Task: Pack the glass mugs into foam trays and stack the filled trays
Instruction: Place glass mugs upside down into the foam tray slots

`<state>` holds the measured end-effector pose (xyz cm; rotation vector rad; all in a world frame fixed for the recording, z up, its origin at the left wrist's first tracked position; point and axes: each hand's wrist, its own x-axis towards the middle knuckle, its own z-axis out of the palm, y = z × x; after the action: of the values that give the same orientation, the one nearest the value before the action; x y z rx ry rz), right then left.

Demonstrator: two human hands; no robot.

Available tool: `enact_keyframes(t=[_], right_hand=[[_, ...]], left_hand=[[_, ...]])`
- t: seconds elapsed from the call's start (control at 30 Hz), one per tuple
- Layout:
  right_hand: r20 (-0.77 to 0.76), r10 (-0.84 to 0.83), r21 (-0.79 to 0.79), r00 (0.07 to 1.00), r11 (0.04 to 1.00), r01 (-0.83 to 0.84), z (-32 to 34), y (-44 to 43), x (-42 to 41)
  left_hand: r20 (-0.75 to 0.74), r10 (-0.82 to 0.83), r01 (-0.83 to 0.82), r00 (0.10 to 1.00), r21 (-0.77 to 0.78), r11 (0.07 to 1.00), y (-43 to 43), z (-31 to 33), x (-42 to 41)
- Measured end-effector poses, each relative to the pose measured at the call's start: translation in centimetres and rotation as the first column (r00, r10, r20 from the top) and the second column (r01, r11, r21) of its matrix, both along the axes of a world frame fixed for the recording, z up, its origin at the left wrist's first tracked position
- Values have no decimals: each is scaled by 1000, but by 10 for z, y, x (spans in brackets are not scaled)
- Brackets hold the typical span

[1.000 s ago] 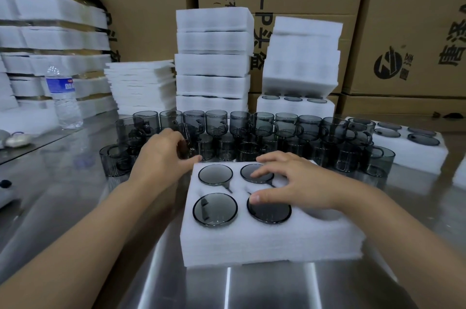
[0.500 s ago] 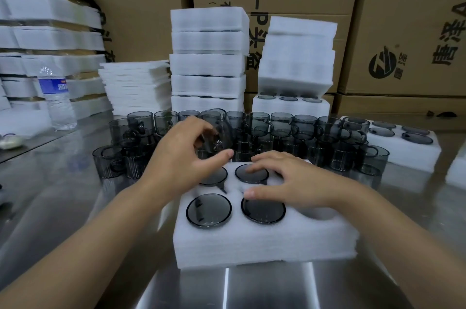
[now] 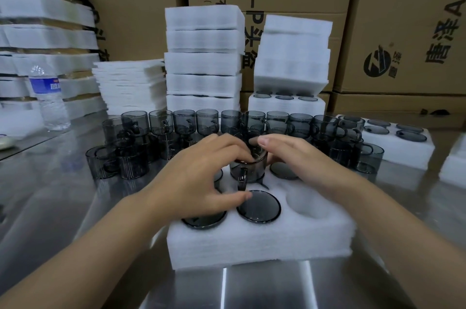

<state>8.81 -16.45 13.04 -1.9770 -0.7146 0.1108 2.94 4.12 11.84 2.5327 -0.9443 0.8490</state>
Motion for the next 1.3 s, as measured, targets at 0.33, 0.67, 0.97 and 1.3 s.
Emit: enact_keyframes(t=[0.33, 0.67, 0.97, 1.3], right_hand=[[-36, 32, 89, 999, 996, -29, 1, 0, 0], [4, 26, 137, 1000, 990, -26, -1, -1, 2], [10, 138, 98, 990, 985, -139, -5, -1, 4], [12, 152, 92, 988, 984, -152, -9, 1, 11]], left_hand=[[-140, 94, -118, 986, -175, 977, 1, -5, 4], [-129, 290, -317, 948, -406, 857, 0, -11, 9], [-110, 359, -362, 927, -514, 778, -1, -12, 9], [-43, 380, -349, 924, -500, 793, -2, -11, 7]])
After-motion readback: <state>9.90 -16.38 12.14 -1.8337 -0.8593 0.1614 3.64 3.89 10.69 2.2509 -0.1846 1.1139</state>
